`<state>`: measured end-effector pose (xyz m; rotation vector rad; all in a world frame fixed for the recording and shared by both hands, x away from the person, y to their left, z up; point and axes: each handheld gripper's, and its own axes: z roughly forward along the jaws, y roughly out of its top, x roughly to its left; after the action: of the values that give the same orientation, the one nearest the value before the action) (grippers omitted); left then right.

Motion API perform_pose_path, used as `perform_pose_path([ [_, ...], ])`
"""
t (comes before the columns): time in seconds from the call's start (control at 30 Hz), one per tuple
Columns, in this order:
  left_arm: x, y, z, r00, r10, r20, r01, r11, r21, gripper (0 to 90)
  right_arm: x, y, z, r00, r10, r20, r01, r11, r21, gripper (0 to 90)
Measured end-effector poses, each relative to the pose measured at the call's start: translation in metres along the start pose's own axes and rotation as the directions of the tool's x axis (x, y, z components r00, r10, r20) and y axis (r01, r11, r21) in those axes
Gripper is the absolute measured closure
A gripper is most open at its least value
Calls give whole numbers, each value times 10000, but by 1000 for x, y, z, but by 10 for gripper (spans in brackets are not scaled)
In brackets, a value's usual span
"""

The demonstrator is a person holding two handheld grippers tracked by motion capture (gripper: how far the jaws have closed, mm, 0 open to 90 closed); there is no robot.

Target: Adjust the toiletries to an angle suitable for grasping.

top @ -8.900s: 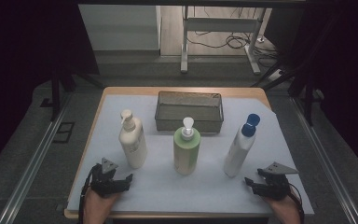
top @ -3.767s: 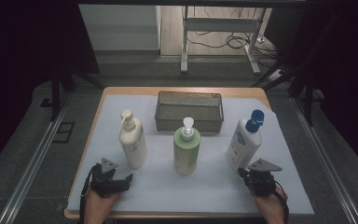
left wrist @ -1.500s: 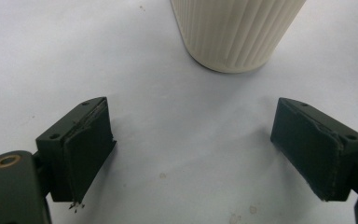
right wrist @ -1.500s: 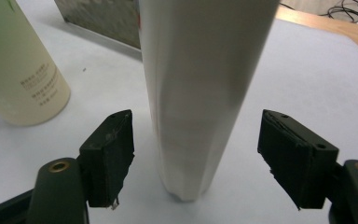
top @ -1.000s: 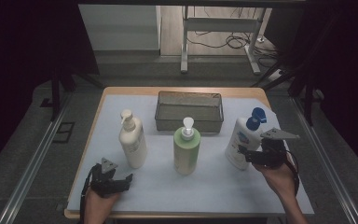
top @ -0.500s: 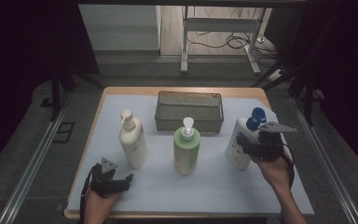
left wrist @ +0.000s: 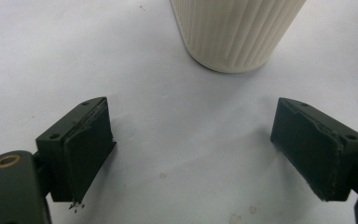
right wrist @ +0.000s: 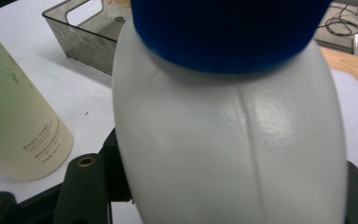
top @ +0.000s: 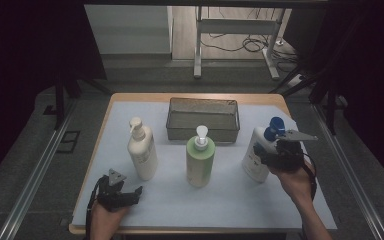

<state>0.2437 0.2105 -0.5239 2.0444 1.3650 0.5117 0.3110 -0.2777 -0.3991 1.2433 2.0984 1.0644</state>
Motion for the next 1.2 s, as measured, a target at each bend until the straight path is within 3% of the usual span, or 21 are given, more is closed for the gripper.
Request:
perform_pose_path([
  [0.27,0,0,0,10000,-39,-4,39,10000,-6,123,1,5,-4,9998,-23,-176,24,10000,60,396],
  [0.93,0,0,0,10000,-15,7,15,10000,1,123,20,49,-11,9938,-352,-1056,343,9994,-110,397],
  [1.2,0,0,0,10000,-20,19,20,10000,9,123,27,66,-8,9921,-527,-1137,507,9985,-212,398],
])
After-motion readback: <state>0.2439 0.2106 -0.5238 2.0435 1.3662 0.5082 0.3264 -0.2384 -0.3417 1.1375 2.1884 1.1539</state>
